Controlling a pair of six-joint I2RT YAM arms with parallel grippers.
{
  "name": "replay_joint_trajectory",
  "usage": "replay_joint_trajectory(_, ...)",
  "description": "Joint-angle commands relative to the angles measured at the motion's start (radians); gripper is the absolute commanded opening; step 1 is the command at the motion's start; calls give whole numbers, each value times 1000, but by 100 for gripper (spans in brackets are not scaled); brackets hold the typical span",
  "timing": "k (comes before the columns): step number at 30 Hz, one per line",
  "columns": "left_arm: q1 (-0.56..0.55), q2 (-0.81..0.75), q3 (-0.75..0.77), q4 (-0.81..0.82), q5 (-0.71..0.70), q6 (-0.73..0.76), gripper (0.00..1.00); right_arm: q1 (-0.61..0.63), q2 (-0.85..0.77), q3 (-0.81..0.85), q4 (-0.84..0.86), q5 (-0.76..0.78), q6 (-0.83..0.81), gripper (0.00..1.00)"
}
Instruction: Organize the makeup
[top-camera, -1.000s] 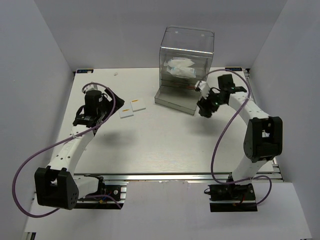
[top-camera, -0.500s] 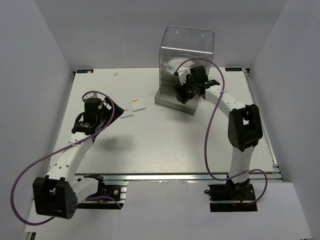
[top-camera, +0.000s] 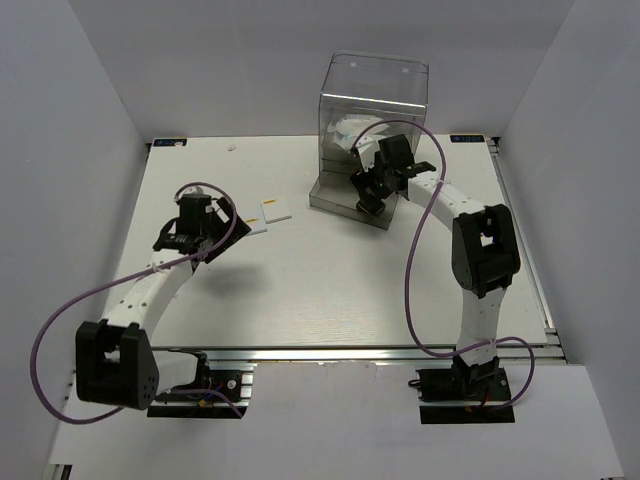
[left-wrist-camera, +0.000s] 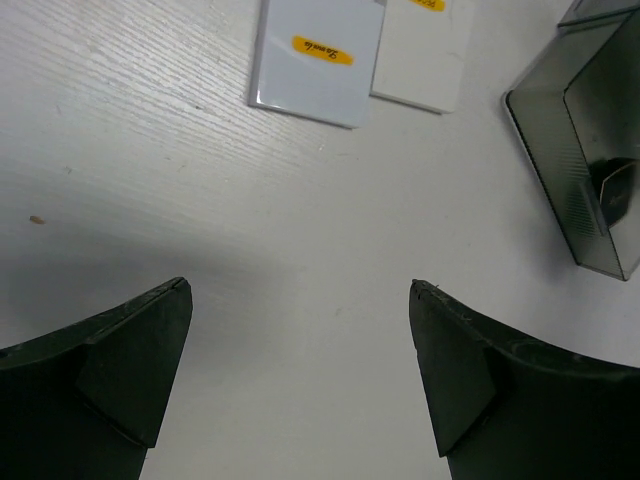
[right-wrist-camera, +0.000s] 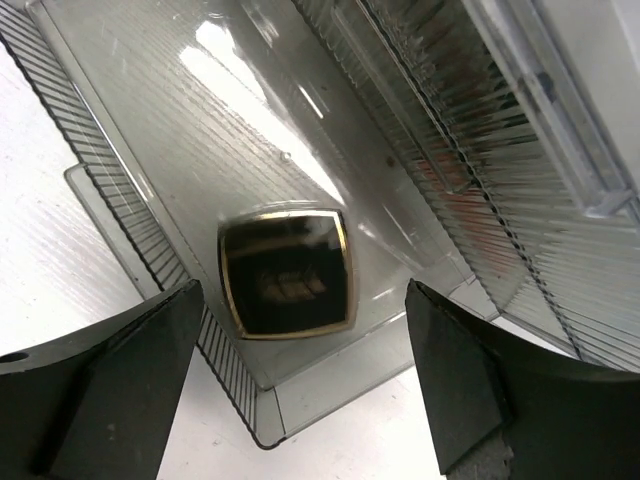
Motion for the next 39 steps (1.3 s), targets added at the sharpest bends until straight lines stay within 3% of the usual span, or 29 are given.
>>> replay_joint_trajectory(1, 3, 67, 81, -3, 9, 57, 98, -2, -6, -4, 38, 15, -18, 88)
replay_joint_trajectory(7, 3, 190, 174, -18, -11, 140, 97, -12, -32, 23, -38, -62, -65, 89)
replay_joint_trajectory(9, 1, 226, 228, -27, -46, 182, 93, -26, -65, 22, -117, -158, -116, 89)
replay_joint_trajectory(10, 0, 272, 246, -30, -54, 196, 86, -35, -120, 7, -132, -298, -142, 88)
replay_joint_trajectory(13, -14, 390, 329, -53, -88, 247, 77, -68, -247, -114, -89, -491, -185, 82)
replay_joint_trajectory(16, -46, 493, 441, -104, -156, 290, 79, -68, -340, -221, -35, -517, -173, 82)
replay_joint_trajectory(19, -74, 637, 556, -153, -189, 328, 86, -75, -384, -278, -17, -518, -139, 84)
replay_joint_trajectory(23, -91, 708, 647, -204, -194, 374, 98, -92, -423, -334, 18, -522, -89, 88)
replay_joint_trajectory(39, -126, 839, 665, -221, -217, 456, 98, -112, -443, -384, 66, -533, -33, 89)
